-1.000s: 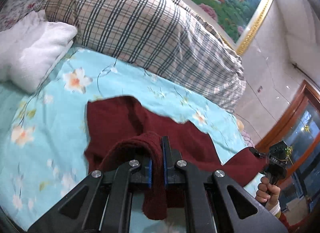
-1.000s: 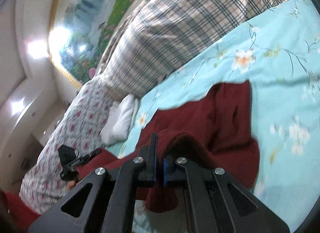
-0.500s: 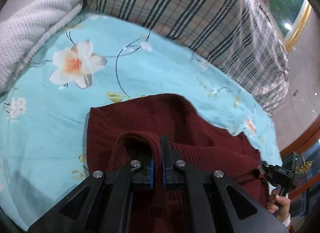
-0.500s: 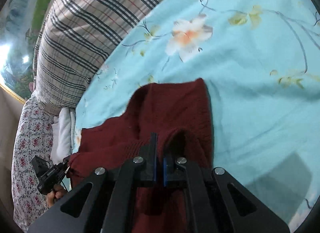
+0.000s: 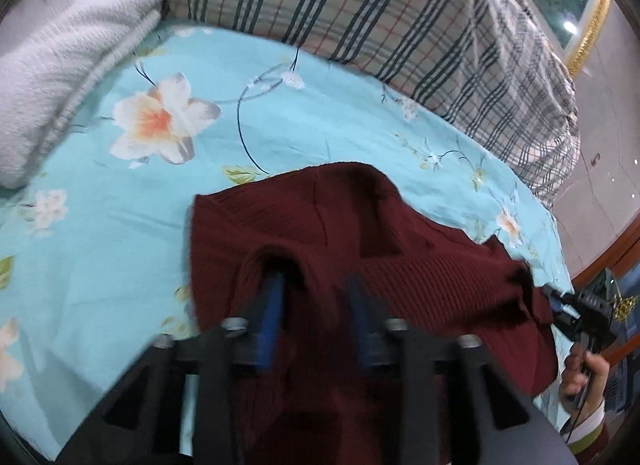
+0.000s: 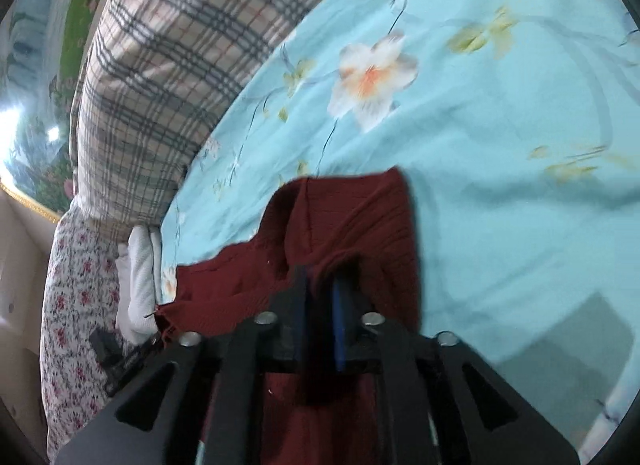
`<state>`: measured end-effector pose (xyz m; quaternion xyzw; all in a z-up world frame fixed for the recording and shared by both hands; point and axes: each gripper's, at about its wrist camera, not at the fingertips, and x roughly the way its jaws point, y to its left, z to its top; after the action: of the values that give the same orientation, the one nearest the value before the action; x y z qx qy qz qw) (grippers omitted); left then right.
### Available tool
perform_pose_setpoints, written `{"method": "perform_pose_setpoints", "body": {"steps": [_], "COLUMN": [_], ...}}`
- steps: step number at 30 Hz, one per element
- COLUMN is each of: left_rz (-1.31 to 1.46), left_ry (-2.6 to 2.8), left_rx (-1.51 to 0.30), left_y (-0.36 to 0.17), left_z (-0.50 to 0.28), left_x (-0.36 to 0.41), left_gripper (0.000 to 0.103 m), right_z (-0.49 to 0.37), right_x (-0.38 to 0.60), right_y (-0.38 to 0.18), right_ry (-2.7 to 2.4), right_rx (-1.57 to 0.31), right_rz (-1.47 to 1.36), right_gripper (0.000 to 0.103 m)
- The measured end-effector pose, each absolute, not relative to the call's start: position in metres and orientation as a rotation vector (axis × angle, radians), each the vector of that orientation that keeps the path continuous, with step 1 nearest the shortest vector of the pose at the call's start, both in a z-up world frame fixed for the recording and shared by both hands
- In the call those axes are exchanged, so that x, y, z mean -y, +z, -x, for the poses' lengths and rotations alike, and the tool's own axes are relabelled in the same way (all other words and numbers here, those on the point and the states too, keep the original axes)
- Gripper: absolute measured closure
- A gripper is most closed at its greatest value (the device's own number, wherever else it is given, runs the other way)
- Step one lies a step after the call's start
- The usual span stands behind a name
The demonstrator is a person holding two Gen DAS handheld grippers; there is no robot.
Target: Fold large clothes
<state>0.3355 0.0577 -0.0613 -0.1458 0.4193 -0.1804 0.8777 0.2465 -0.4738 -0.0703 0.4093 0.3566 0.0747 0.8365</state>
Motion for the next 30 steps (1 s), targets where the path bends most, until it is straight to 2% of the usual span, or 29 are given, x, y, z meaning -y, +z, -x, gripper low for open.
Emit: {"method": "perform_pose_setpoints", "body": {"steps": [1,2,5,9,13,17,19,20,21,22,23,24,30], "left_rz": [0.311,0.319,0.344,0.318,0.266,0.175,0.116,0.101,0.131,0.158,0.173,0.182,0.294], "left_ry": [-0.385,-0.396,-0.457,-0.586,-0.675,-0.595,-0.511,-0.458,-0.467,-0.477,-0.462,-0.444,-0.422], "left_rx": [-0.864,-0.859,-0.853,-0.884,-0.917,-0.929,-0.929,-0.929,-0.933,-0.935,-0.938,-0.946,-0.956], "left_y": [-0.057,-0.054,-0.048,-0.047,-0.053,-0.067,-0.075,-0.081,-0.086,-0.088,-0.090,-0.091,-0.088], "left_z": [-0.326,-0.319,-0.291,-0.268,-0.266,-0.282,-0.296,-0.306,-0.314,-0.321,-0.326,-0.330,-0.316], "left_x": [-0.059,-0.060,-0.053,-0.009,0.035,0.046,0.039,0.030,0.022,0.016,0.008,-0.001,-0.035], "left_gripper": [0.060,0.060,0.060,0.060,0.060,0.060,0.059,0.060,0.066,0.078,0.088,0.103,0.102], "right_z": [-0.240,-0.232,-0.216,-0.214,-0.224,-0.250,-0.266,-0.272,-0.281,-0.287,-0.291,-0.291,-0.277], "right_x": [0.477,0.480,0.476,0.430,0.372,0.338,0.345,0.352,0.362,0.370,0.381,0.388,0.390], "right_y": [-0.066,-0.059,-0.042,-0.032,-0.037,-0.060,-0.073,-0.078,-0.083,-0.087,-0.091,-0.092,-0.085], "right_ry": [0.155,0.158,0.186,0.306,0.427,0.468,0.414,0.394,0.367,0.331,0.277,0.240,0.206], "right_rx": [-0.727,-0.691,-0.654,-0.721,-0.798,-0.903,-0.920,-0.927,-0.940,-0.946,-0.935,-0.923,-0.891], "right_rz": [-0.869,-0.868,-0.824,-0.678,-0.522,-0.429,-0.436,-0.465,-0.511,-0.542,-0.583,-0.605,-0.648], "right_gripper": [0.061,0.059,0.059,0.059,0.059,0.059,0.067,0.080,0.090,0.103,0.103,0.103,0.101]}}
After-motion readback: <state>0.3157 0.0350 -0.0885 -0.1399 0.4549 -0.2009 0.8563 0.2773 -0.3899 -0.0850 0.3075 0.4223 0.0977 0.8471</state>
